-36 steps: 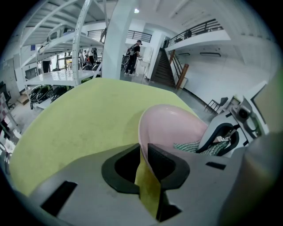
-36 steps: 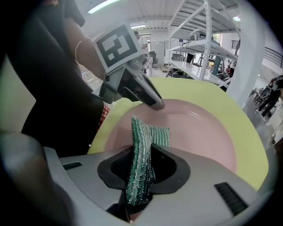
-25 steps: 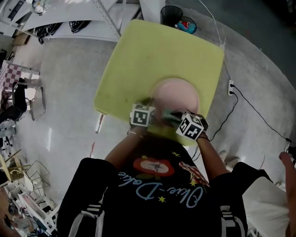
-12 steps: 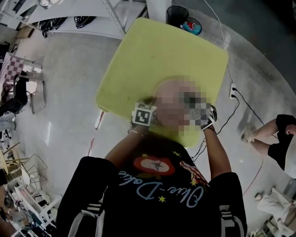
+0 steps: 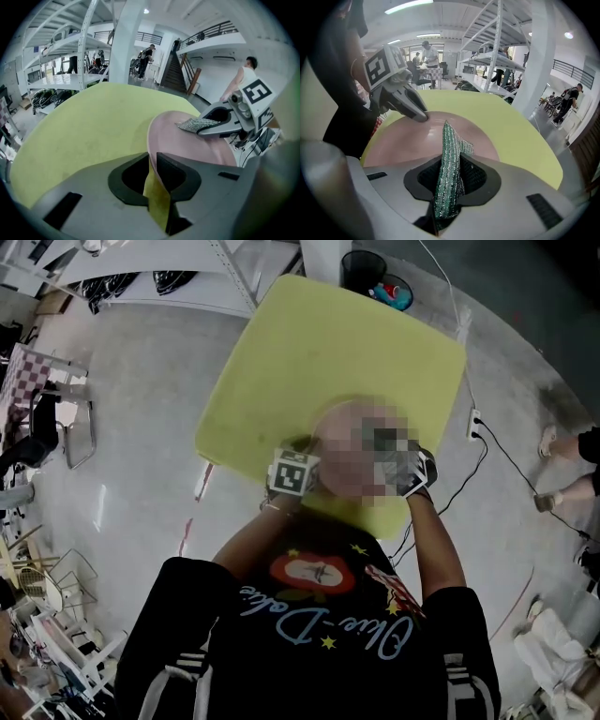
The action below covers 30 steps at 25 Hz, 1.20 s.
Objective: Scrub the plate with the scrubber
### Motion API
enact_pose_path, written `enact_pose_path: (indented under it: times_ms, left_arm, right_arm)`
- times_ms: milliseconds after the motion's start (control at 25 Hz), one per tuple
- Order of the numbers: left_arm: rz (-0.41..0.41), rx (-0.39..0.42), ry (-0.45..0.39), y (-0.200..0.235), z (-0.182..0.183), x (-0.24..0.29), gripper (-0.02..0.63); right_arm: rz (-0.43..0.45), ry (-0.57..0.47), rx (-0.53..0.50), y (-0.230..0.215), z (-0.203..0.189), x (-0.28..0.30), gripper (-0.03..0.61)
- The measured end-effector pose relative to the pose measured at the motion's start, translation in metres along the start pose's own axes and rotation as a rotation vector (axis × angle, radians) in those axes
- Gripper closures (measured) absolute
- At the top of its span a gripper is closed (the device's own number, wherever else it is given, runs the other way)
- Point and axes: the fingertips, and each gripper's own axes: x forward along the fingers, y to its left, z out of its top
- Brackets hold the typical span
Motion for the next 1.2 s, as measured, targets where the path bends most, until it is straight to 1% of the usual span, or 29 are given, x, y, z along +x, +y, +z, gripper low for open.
enact_pose_path:
  times_ms: [160, 400, 880, 1040, 1200]
  left_arm:
    - [0.001, 0.001, 0.001, 0.0, 0.001, -0.001, 0.568]
    - [0.001, 0.003, 0.002, -0.001, 0.002, -0.002, 0.568]
    - [0.006, 0.0, 0.002, -0.001, 0.003, -0.001, 0.568]
    - [0.0, -0.008, 0.003, -0.001, -0.001, 0.0, 0.568]
    - [0.009, 0.001, 0.004, 0.0, 0.0, 0.003, 0.568]
  right_arm:
    - [0.045, 0.031, -0.007, 0.011, -0.004, 0.001, 0.511]
    - [0.084, 0.058, -0.017, 0.032, -0.01, -0.004, 0.51]
    - [0.225, 0.077, 0.055, 0.073, -0.016, -0.014, 0.511]
    - [0.259, 0.081, 0.06, 0.09, -0.019, -0.015, 0.51]
    - [0.3, 0.083, 0.06, 0.101, -0.02, -0.017, 0.51]
